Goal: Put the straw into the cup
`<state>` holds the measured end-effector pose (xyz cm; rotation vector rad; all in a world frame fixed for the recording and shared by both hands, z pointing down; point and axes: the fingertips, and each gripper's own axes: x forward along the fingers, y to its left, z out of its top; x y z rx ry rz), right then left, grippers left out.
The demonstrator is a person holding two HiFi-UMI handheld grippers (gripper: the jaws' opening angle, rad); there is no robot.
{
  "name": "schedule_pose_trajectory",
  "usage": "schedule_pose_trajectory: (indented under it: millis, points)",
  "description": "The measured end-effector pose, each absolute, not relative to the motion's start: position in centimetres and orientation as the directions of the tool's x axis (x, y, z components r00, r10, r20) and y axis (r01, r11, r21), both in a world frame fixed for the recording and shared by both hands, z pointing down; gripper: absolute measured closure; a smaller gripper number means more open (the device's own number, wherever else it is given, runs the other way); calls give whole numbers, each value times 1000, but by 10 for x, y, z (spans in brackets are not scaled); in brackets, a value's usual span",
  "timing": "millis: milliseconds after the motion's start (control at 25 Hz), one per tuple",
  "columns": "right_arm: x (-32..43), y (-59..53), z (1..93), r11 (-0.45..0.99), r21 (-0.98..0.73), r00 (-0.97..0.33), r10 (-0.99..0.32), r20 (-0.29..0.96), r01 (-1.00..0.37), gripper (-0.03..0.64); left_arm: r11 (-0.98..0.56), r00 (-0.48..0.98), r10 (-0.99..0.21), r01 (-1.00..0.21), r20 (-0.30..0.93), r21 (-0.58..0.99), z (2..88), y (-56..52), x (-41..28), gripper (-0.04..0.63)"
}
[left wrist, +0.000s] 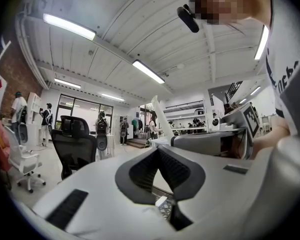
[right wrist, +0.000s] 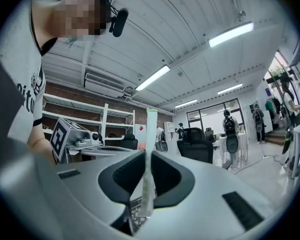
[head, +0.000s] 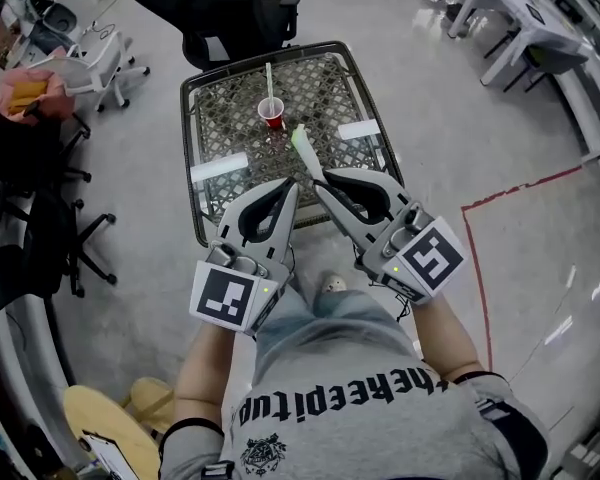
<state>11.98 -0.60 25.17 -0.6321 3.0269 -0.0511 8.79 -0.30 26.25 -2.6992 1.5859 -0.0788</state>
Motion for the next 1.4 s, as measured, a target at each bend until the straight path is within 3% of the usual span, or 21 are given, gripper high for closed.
schedule_pose_trajectory:
  millis: [1400]
  points:
    - [2, -97, 263, 788, -74, -791, -611, 28, -612, 561, -694, 694, -717, -719, 69, 18, 273, -99, -28, 572]
